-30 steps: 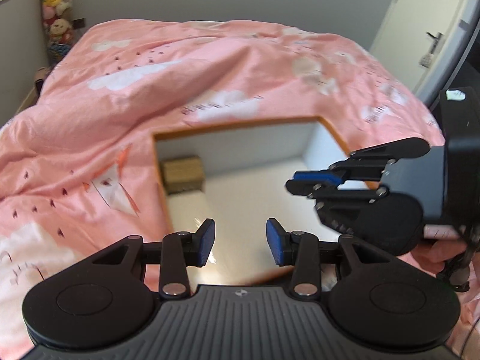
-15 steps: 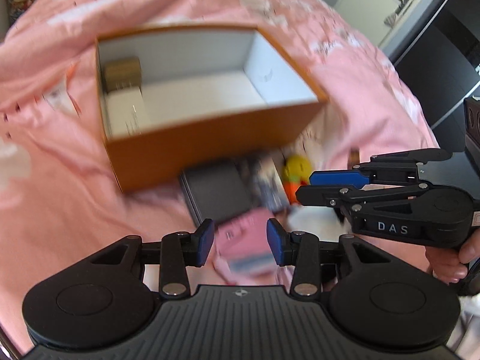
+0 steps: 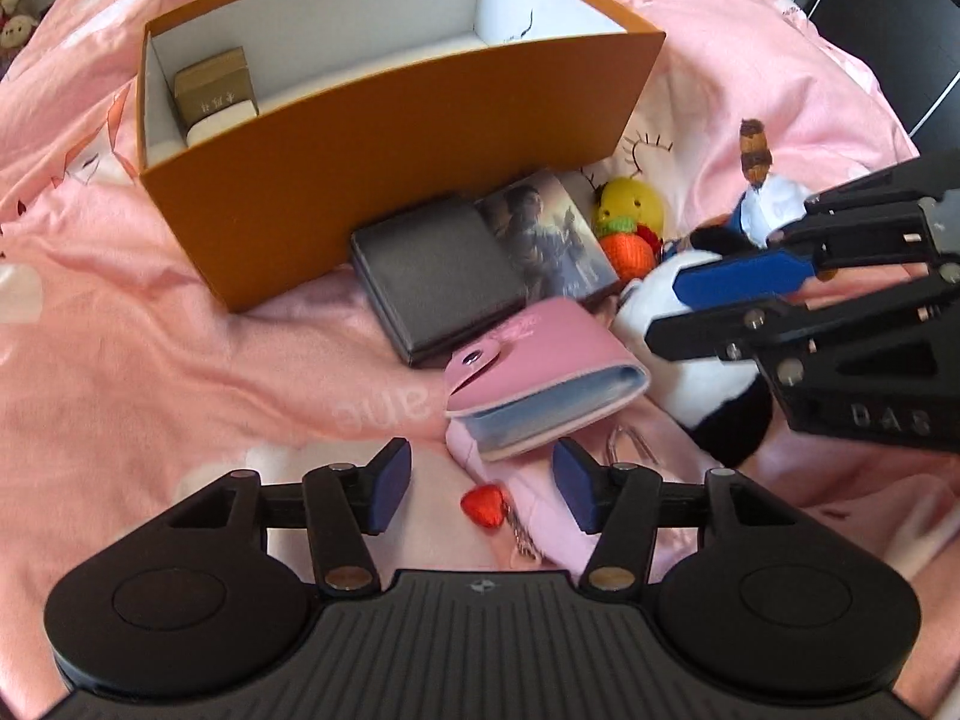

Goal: Organize objects
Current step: 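Grasp the pink card holder with the left gripper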

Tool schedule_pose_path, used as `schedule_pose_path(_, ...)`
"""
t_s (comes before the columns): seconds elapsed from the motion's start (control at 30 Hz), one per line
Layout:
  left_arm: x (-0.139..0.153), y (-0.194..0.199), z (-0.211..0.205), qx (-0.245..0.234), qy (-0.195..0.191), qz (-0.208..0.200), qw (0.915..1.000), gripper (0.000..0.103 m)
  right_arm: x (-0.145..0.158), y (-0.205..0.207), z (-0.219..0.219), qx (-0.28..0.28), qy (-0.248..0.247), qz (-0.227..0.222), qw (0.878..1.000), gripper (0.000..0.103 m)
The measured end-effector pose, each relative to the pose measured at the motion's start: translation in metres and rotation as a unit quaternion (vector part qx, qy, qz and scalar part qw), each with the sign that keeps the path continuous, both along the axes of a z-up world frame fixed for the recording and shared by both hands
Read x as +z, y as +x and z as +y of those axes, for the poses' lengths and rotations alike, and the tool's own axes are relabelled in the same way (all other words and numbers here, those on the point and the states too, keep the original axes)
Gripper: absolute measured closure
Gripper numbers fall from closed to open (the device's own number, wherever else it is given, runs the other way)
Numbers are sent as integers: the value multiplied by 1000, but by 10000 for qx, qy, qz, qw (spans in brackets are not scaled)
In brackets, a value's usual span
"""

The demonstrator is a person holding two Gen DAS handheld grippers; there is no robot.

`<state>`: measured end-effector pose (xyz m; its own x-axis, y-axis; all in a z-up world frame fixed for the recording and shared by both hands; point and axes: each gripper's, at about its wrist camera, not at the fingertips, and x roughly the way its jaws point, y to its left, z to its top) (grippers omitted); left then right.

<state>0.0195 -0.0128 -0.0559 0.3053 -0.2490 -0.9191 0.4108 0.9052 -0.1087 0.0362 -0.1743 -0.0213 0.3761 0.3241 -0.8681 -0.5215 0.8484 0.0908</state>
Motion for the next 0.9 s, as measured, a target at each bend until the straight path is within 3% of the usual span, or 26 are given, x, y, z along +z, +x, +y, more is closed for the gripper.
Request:
schedule_pose_path(0.03,0,1,0,-5,-41,-26,10000,52,1,0,1,23,-18,-15,10000,78)
schedule_pose_path(0.1,2,4,1,36,-150,-127,9998,60,1,2,1,30,-19,-2,10000,78)
schedule_pose_path(0.33,7,23,6,377,-380,-335,9980,63,-4,11,9,325,-169,-52,9993,78)
schedule_pose_path(0.57,7,36,10,479,-504,-362,9969,64,-16,37,21,741,-155,-57,9971,68)
schedule_pose_path(0.73,-7,44,18,669,-648,-86,9956,59,-29,57,23,727,-171,94,9972,70)
schedule_pose_path(0.8,-15,48,20,772,-640,-5,9950,53,-34,62,21,583,-83,256,9979,83)
schedule_pose_path(0.9,-25,55,24,898,-844,131,9923,39,-40,69,16,309,-20,411,9987,91)
